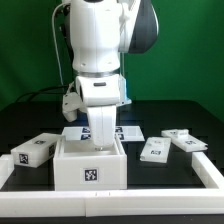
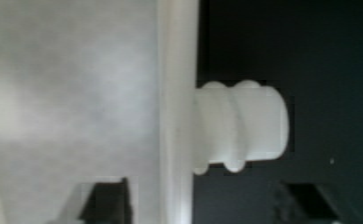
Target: Assemble cabinet
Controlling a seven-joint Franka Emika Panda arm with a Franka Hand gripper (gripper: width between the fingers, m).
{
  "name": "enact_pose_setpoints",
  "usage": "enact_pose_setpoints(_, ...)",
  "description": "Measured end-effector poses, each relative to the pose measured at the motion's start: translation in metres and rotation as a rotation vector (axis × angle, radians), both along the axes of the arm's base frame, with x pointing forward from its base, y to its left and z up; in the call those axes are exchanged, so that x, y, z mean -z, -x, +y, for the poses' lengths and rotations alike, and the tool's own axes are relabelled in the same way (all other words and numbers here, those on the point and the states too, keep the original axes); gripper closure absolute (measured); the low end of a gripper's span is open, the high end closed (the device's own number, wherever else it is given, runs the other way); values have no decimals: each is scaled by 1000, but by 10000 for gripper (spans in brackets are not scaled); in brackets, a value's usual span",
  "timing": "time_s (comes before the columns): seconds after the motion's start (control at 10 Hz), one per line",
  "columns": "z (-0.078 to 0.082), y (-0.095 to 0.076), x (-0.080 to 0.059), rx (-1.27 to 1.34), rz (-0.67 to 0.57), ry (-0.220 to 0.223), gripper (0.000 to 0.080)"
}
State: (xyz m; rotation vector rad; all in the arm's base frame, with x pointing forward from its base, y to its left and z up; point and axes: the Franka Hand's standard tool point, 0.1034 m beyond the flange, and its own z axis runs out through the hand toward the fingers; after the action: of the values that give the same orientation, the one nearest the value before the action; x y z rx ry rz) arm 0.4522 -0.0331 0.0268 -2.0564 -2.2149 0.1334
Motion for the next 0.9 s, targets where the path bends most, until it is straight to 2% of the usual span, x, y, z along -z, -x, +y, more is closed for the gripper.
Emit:
enact_pose_setpoints(0.1, 0, 0, 0, 0, 0, 0, 504)
enact_pose_setpoints(0.2, 0, 0, 0, 0, 0, 0, 708)
enact_pose_setpoints(0.3, 0, -1, 0, 0, -3, 0, 708)
enact_pose_setpoints(0.4, 0, -2, -1, 1, -7, 0, 755)
enact_pose_setpoints(0.9, 0, -2, -1, 1, -8, 0, 755)
